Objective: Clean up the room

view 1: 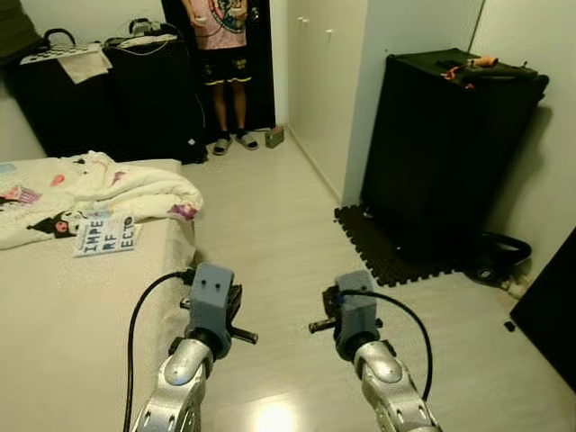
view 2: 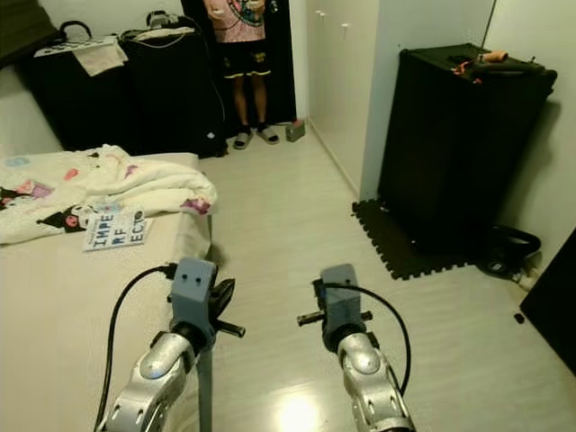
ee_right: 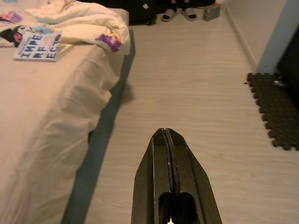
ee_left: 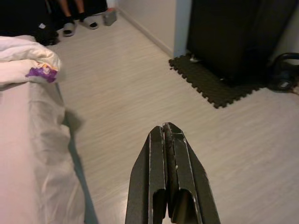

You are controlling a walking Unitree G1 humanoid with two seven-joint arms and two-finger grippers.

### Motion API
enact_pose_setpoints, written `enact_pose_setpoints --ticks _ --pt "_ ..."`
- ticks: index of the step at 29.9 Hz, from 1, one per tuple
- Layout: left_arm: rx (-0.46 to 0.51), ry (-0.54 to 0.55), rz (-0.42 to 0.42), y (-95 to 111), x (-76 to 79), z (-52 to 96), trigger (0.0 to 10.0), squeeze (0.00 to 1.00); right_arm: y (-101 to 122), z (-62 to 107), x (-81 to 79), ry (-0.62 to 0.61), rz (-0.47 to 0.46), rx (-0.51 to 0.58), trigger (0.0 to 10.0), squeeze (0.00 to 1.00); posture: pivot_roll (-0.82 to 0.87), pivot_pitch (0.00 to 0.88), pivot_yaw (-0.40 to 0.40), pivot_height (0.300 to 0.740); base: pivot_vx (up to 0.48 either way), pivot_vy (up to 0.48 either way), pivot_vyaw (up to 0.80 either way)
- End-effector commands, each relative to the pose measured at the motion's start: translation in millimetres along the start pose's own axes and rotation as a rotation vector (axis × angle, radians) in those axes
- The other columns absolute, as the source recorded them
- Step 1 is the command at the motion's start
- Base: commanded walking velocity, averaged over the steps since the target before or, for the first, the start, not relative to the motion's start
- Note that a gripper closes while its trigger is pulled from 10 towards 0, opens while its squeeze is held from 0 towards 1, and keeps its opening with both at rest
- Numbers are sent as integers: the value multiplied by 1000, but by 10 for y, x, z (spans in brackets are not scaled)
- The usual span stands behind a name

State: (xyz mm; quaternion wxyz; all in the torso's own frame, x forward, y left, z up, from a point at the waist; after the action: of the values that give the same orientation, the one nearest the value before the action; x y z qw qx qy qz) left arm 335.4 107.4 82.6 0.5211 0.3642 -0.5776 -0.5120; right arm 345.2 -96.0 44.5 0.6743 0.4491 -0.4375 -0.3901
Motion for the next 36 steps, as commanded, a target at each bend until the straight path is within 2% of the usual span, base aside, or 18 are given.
enact_pose_setpoints --ticks 1,36 --pt "-6 5 3 0 -18 3 10000 0 -25 -5 6 3 -2 -15 10000 0 -73 63 64 740 356 0 0" --pt "4 25 25 10 -44 2 10000 0 -12 5 -16 16 -2 -8 10000 0 -76 62 62 740 387 0 0"
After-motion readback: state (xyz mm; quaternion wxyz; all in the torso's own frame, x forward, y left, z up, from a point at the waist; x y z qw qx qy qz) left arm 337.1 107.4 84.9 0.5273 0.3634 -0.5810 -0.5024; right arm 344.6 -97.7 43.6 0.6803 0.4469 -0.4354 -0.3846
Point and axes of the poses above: a point about 5 cm out from each wrist's last joint towards the gripper, its own z axis pointing back from the gripper into the wrist, its own y axis along the axis of the wrist's last joint, x = y × z, the point moved 6 cm from there along -z, pointing out of the wrist towards the gripper, and after that the axes turned 13 degrees about z, right-handed, at the moved point
